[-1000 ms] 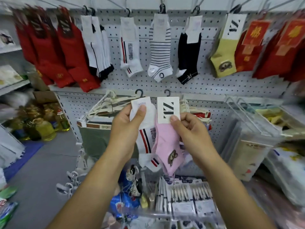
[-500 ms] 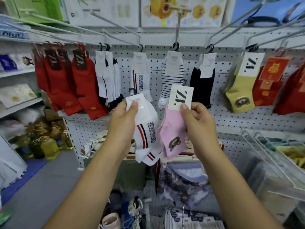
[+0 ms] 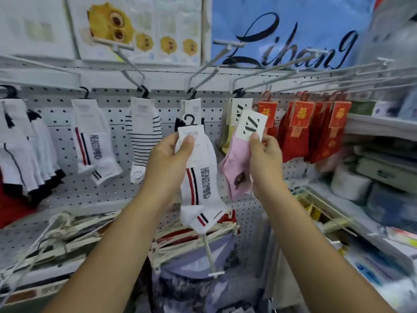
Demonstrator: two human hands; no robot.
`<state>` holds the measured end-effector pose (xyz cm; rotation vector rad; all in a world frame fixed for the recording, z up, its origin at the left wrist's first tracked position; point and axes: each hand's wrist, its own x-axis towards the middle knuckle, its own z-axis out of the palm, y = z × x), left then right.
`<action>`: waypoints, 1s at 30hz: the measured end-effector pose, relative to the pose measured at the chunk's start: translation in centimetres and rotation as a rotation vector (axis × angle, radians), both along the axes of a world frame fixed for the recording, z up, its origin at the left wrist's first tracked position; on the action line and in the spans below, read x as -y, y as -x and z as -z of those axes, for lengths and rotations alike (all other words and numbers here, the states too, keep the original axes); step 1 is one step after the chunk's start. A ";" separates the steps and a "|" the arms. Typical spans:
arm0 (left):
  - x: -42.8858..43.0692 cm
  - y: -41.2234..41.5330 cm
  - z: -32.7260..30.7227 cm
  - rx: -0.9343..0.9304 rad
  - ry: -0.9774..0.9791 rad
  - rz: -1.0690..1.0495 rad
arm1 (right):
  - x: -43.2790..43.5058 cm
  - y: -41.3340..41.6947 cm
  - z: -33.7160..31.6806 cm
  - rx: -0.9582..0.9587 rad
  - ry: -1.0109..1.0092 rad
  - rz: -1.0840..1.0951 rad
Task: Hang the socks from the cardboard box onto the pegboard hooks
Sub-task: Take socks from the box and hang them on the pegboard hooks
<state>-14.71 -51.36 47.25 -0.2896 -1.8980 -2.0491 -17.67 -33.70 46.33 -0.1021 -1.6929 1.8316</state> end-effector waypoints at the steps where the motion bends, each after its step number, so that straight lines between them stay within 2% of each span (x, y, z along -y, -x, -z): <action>1: -0.5 0.3 -0.3 -0.007 -0.004 0.006 | -0.5 0.6 -0.6 0.005 -0.028 -0.001; 7: -1.9 1.4 -1.0 -0.034 -0.063 0.027 | -1.8 3.2 -3.3 -0.043 -0.139 -0.074; 18: -2.0 2.0 -1.4 -0.013 -0.099 0.010 | -3.8 5.6 -3.3 0.032 -0.251 -0.135; 23: -1.9 1.9 -1.4 0.022 -0.149 0.045 | -4.2 5.4 -2.9 0.078 -0.236 -0.129; 27: -1.3 1.6 -1.3 0.071 -0.212 0.083 | -3.5 3.0 -0.9 -0.075 -0.245 0.103; 28: -1.0 1.4 -1.2 0.079 -0.225 0.095 | -2.9 2.2 -0.5 -0.117 -0.250 0.119; 30: -0.6 1.0 -1.1 0.082 -0.232 0.106 | -1.2 0.6 -0.1 -0.136 -0.276 0.018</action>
